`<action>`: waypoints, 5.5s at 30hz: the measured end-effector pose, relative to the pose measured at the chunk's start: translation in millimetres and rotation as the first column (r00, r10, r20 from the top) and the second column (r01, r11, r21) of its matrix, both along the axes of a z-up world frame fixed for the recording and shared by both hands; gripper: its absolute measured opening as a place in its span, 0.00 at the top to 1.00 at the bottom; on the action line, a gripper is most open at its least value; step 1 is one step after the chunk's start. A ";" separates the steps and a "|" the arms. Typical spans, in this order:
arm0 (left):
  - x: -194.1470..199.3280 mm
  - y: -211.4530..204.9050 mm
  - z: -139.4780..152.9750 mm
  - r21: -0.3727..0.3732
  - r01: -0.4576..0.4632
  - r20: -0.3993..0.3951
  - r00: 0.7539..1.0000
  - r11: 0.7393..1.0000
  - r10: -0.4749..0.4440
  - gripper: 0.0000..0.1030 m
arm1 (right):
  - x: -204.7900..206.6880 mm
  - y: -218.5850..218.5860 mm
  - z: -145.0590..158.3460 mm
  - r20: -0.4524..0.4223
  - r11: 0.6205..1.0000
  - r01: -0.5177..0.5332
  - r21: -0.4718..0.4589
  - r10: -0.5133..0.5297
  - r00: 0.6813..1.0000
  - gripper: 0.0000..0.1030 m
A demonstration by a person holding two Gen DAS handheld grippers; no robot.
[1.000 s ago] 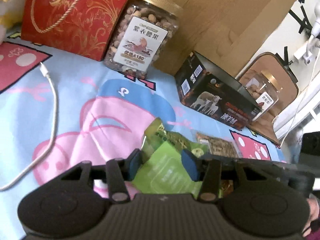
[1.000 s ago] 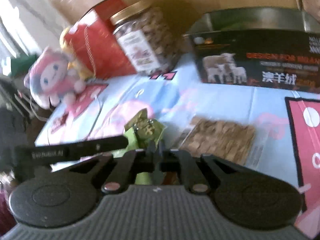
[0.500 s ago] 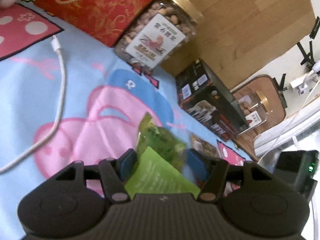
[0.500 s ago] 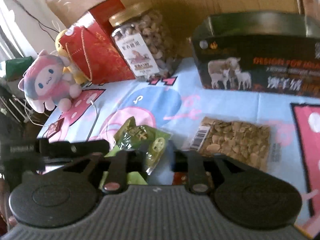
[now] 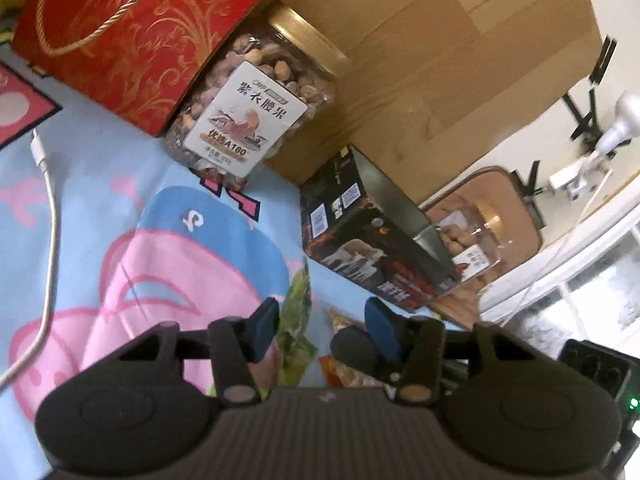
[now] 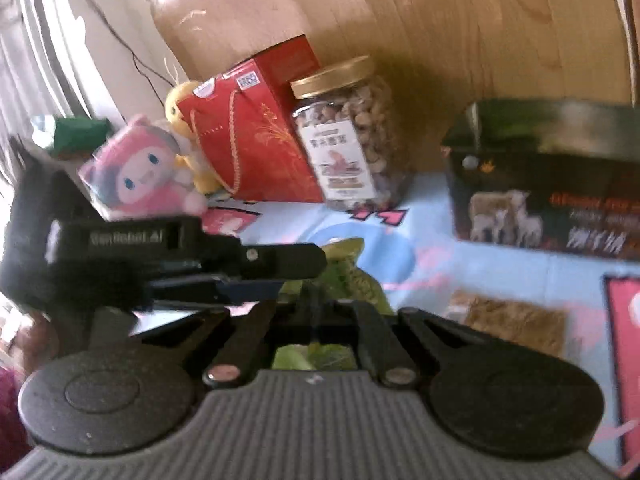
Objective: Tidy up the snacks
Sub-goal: 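Grasp the small green pouch with the left gripper, then lift the green pouch into the black box and open the left gripper, then grasp the clear nut bag with barcode using the left gripper, then drop the nut bag into the black box, then grasp the red spicy-strip bag with the left gripper, then drop the red bag into the black box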
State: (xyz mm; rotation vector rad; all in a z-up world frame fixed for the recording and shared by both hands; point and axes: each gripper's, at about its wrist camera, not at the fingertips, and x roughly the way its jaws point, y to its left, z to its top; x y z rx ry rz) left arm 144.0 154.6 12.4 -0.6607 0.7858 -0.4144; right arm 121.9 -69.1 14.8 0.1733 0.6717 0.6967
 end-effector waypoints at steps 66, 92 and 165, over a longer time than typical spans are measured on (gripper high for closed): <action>28.6 -105.6 -11.8 0.169 0.198 -0.079 0.979 0.966 -0.187 0.71 | -7.1 -129.8 -34.4 -0.294 0.915 0.366 0.171 -0.307 0.905 0.84; 96.8 -124.3 66.3 0.312 0.072 0.129 0.985 0.947 -0.117 0.65 | 36.3 -143.7 36.4 -0.003 0.894 0.410 0.181 -0.416 0.909 0.57; 126.9 -110.4 60.4 0.185 0.025 0.058 0.998 0.982 -0.036 0.72 | 104.6 -88.0 50.4 -0.032 0.929 0.351 0.117 -0.350 0.936 0.60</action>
